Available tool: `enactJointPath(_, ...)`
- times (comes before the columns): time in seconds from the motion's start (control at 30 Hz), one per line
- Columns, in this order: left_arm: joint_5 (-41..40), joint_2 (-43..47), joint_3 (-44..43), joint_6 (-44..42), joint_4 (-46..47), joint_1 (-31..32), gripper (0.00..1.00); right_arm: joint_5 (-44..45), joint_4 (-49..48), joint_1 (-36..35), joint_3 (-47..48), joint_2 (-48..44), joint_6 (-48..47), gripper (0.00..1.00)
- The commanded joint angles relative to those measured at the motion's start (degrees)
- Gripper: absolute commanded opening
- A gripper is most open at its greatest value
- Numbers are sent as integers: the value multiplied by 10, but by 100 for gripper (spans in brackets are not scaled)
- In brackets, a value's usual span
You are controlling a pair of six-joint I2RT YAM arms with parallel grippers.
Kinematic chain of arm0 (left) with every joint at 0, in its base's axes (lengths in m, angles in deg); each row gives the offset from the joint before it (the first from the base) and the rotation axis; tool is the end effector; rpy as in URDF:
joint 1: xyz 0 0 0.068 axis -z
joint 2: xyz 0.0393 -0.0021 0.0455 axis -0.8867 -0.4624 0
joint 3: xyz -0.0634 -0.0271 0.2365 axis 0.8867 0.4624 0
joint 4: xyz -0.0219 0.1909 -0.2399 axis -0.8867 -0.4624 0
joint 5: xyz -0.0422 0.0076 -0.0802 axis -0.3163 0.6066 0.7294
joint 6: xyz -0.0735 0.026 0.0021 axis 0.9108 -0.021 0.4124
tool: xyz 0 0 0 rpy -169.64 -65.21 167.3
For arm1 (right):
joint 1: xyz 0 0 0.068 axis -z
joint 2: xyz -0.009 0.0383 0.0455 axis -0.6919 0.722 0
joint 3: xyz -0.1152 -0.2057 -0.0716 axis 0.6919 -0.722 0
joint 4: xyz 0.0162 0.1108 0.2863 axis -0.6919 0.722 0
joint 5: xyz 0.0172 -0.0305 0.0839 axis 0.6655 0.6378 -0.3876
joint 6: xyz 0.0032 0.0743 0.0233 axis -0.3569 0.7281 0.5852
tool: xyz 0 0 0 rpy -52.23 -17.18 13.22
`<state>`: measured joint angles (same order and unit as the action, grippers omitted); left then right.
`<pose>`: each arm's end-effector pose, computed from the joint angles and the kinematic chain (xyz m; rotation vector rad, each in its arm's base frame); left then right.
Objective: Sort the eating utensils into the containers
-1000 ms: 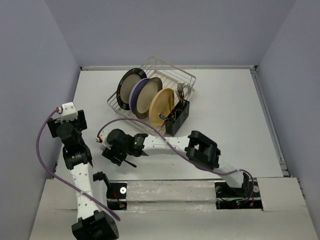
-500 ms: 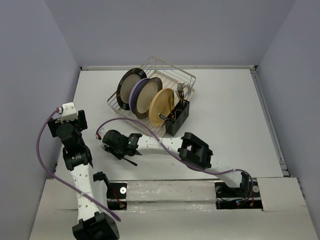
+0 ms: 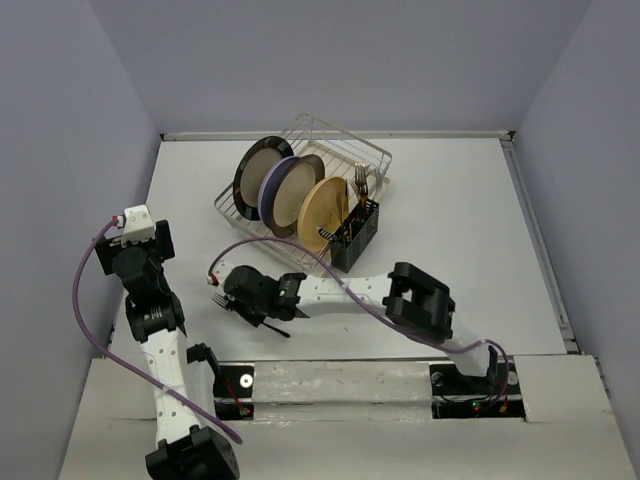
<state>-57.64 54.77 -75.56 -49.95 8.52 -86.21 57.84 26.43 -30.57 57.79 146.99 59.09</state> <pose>0.2386 0.1111 0.2690 -0.1470 1.5637 0.6380 0.1567 0.5278 0.1073 -1.2817 2.1153 0.5082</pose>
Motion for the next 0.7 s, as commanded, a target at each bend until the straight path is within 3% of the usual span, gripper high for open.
enactJointPath(0.0, -5, 7, -6, 5, 27, -2, 99, -28, -197, -8, -97, -171, -20, 0)
enactJointPath(0.27, -12, 13, -5, 8, 33, -2, 99, 31, -349, 7, -195, -343, -58, 0)
enactJointPath(0.47, -5, 13, -3, 5, 32, -2, 99, 155, -650, 85, -364, -502, -142, 0)
enactJointPath(0.67, 10, 15, 1, 2, 31, -2, 99, 241, -882, 205, -507, -524, -208, 0)
